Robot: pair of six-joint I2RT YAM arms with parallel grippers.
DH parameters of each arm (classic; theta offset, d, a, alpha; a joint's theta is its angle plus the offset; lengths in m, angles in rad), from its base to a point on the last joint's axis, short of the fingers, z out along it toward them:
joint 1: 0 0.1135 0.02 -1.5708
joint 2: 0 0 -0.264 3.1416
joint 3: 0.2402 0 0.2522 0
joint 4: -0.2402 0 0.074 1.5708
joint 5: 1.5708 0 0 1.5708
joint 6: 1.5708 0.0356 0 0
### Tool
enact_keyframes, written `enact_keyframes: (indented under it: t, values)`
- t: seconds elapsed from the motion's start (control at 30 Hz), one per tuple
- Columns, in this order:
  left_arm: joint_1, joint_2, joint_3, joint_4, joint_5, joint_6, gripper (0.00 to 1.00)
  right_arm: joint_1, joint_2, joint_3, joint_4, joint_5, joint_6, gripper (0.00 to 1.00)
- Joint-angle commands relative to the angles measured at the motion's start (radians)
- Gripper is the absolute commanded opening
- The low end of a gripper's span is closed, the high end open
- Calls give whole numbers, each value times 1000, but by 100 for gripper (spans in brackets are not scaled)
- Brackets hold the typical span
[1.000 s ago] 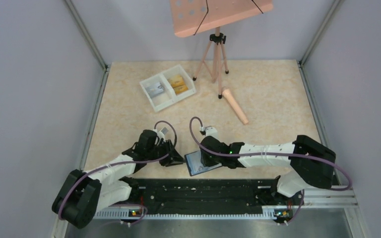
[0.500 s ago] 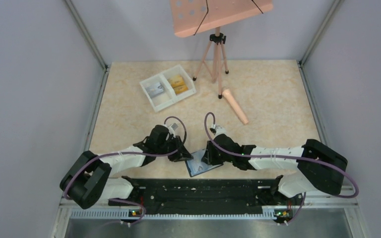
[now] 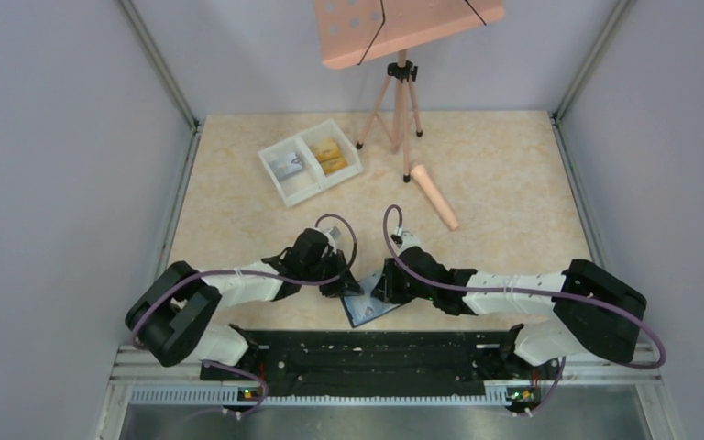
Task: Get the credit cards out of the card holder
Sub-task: Remove the credit card from the card holder.
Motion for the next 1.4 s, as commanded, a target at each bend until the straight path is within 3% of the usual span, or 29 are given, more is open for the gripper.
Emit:
enact_keyframes:
  t: [0.0, 0.13, 0.33, 0.57, 0.87, 1.2, 1.37]
  values:
    - [-23, 61, 47, 52, -17, 10, 15, -11, -23, -6, 59, -12, 11, 18]
    - [-40, 99, 67, 84, -7, -3, 15, -10, -22, -2, 58, -17, 11, 19]
    - [-52, 117, 98, 94, -6, -3, 14, -10, -52, 23, -26, 31, 3, 44]
    - [-63, 156, 114, 159, 32, -35, 14, -11, -129, 54, -143, 90, -28, 56]
    - [-76, 189, 169, 185, 36, -36, 14, -11, -279, 75, -278, 124, -116, 56]
    - [-76, 274, 318, 142, 27, 28, 14, -11, -287, -39, -19, -118, -168, 43]
    - [-65, 322, 416, 81, 36, 73, 14, -4, -256, -55, 26, -133, -157, 43]
